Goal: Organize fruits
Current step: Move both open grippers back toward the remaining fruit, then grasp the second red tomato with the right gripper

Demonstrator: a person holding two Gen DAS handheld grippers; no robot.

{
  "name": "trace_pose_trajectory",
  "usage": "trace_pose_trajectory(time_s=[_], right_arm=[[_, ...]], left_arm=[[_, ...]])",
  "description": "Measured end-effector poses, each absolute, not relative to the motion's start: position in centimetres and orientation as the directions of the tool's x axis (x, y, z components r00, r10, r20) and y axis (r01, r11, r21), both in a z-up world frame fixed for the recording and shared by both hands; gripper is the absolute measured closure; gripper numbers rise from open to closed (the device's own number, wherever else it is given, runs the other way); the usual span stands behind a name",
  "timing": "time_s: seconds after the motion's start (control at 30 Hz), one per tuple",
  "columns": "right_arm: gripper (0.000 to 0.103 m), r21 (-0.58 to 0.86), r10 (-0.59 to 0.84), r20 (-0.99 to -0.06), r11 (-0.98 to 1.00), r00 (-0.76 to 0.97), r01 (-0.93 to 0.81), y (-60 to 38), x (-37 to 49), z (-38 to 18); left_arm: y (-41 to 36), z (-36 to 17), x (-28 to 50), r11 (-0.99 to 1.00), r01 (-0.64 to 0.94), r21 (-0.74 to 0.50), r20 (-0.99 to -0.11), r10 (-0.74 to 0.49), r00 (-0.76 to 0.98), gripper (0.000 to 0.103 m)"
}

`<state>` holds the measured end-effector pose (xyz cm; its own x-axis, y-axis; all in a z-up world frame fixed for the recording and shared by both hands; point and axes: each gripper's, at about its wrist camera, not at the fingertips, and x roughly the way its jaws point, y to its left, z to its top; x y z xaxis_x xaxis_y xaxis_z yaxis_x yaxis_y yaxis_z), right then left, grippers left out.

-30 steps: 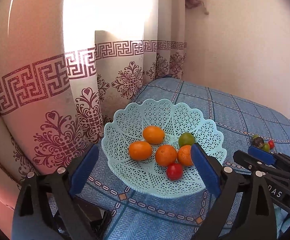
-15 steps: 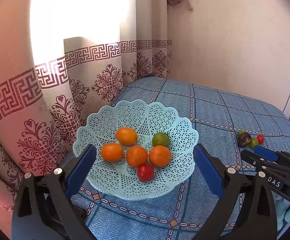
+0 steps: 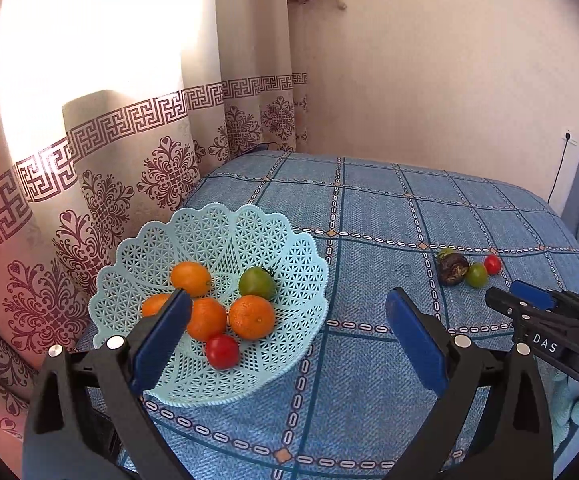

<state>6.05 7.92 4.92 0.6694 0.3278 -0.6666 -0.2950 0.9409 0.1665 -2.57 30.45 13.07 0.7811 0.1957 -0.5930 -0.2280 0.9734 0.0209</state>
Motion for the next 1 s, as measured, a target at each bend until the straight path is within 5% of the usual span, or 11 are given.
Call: trace_pose_trajectory(time_s=[1.0], right_arm=[[0.062, 0.130, 0.238, -0.736, 0.969, 0.633, -0.212, 5.7, 15.0, 1.7]], left_arm=[[24.1, 9.7, 4.0, 0.993, -0.082, 0.080, -0.659, 0.115, 0.743, 0.004]])
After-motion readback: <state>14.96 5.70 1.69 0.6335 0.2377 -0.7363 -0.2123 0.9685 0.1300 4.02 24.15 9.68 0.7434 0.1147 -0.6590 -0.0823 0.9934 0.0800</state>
